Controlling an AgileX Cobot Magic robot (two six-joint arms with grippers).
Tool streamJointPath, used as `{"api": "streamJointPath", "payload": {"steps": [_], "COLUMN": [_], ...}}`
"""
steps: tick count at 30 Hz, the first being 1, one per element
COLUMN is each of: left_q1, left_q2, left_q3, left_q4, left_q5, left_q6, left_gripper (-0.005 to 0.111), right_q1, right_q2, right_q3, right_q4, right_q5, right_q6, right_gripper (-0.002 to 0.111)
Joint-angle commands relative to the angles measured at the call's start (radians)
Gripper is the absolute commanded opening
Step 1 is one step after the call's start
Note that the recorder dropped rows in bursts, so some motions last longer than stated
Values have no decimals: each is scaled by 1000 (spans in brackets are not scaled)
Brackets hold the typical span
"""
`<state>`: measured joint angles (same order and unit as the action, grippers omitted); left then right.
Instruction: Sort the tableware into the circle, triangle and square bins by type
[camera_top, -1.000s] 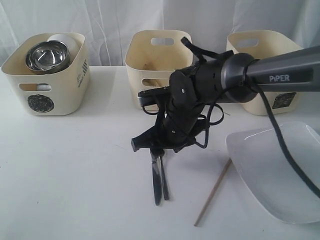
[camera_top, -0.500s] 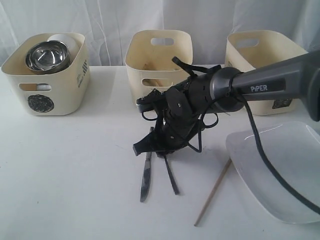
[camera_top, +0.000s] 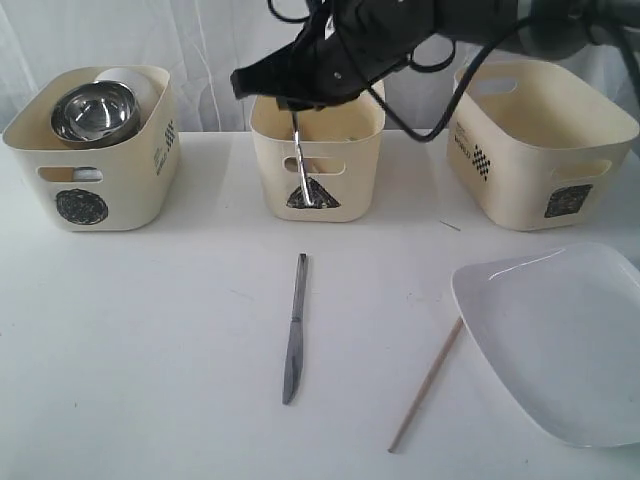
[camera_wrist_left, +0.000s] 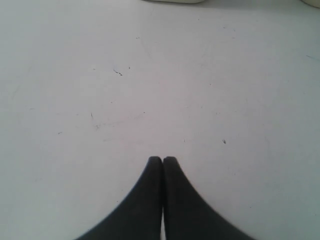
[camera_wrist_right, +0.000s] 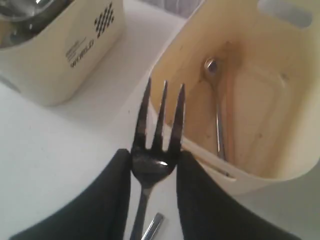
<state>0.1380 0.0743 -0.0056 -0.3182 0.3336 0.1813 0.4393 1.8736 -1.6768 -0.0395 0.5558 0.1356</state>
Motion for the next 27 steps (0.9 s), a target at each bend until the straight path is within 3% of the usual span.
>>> {"api": "streamJointPath", "payload": {"steps": [1, 8, 18, 22, 27], "left_q1": [0, 0, 0, 0, 0], "left_q2": [-4, -4, -4, -4, -4], "left_q3": [6, 6, 6, 6, 6], "left_q4": [-7, -7, -7, -7, -7], "left_q5": [-1, -1, -1, -1, -1], "left_q6": [3, 3, 3, 3, 3], "left_gripper": [0, 0, 0, 0, 0], "right_q1": [-69, -132, -139, -143, -151], "right_q2": [2, 32, 259, 332, 346], "right_q3": [-10, -10, -10, -10, -10], "right_q4": [16, 114, 114, 114, 114], "right_q5": [-94, -426, -995, -1054, -962], "right_q6": [-4, 2, -1, -1, -5], "right_gripper": [0, 0, 0, 2, 25]}}
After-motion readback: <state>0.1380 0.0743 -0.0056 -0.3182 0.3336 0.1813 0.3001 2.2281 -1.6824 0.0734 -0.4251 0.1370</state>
